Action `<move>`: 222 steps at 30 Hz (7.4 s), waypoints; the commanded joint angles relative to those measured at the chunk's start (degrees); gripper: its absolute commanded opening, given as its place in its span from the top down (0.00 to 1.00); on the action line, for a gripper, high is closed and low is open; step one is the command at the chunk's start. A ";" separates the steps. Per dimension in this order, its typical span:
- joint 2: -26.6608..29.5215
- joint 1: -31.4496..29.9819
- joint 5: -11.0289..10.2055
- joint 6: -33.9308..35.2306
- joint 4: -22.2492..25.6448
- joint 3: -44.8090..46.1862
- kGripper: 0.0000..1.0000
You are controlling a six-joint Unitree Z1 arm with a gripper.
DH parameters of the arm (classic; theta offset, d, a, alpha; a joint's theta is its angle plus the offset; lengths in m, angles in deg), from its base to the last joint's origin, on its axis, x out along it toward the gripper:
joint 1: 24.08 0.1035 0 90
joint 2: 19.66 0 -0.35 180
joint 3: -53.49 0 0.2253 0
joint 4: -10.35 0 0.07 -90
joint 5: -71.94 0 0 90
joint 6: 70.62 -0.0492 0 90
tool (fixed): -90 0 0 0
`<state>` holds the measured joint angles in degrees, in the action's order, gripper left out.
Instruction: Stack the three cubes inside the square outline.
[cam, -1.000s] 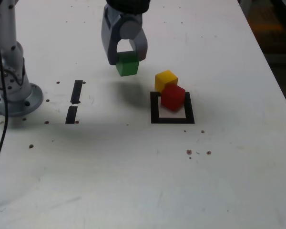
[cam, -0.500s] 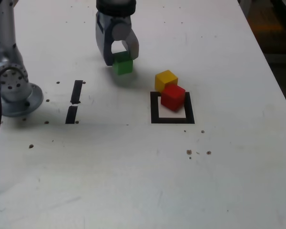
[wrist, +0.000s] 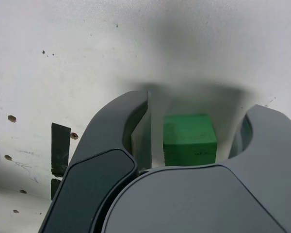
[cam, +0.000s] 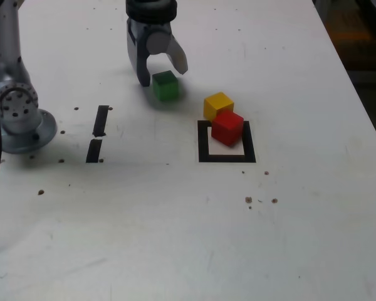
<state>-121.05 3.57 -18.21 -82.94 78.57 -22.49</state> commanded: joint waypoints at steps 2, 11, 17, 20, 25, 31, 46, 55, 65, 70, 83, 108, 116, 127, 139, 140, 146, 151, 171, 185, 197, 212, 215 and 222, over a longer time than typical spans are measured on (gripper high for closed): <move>0.54 -0.04 -0.48 0.00 0.26 0.07 0.04; 2.98 -5.26 -1.99 5.96 6.33 -3.95 0.01; 2.71 -13.80 -1.87 13.77 11.18 -10.66 0.00; 2.04 -17.37 -1.57 17.00 12.68 -13.39 0.00; 0.65 -21.86 -0.46 21.34 13.87 -16.03 0.00; -1.77 -26.23 1.21 25.60 13.84 -18.57 0.00; -8.91 -32.38 3.89 31.45 13.61 -26.03 0.02; -9.82 -32.54 6.24 32.58 13.05 -24.06 0.03; -12.57 -32.55 10.26 32.11 11.78 -23.85 0.04; -13.91 -32.51 10.92 31.87 11.00 -23.75 0.06; -16.71 -30.49 11.90 29.20 9.65 -24.40 0.07; -18.10 -27.33 11.43 27.20 9.24 -23.40 0.21; -17.91 -27.28 10.80 27.63 8.93 -22.62 0.53; -15.99 -27.92 10.73 27.05 8.77 -22.76 0.79; -11.52 -33.16 9.20 24.22 12.13 -24.91 0.80; -11.28 -33.60 9.18 23.97 12.31 -24.84 0.80; -11.06 -35.92 8.81 22.52 12.55 -24.25 0.79; -11.74 -37.19 7.66 20.79 12.12 -24.36 0.79; -14.07 -36.77 5.53 15.91 8.65 -22.20 0.79; -15.12 -35.84 5.16 14.35 5.51 -19.77 0.76; -15.17 -35.83 4.26 14.34 3.65 -18.82 0.67; -14.61 -35.23 1.73 14.16 4.80 -17.73 0.67; -14.57 -35.17 1.90 14.16 4.80 -17.63 0.63; -14.67 -35.17 2.56 13.98 5.16 -18.02 0.36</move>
<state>-135.65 -31.68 -15.76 -68.85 83.55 -40.43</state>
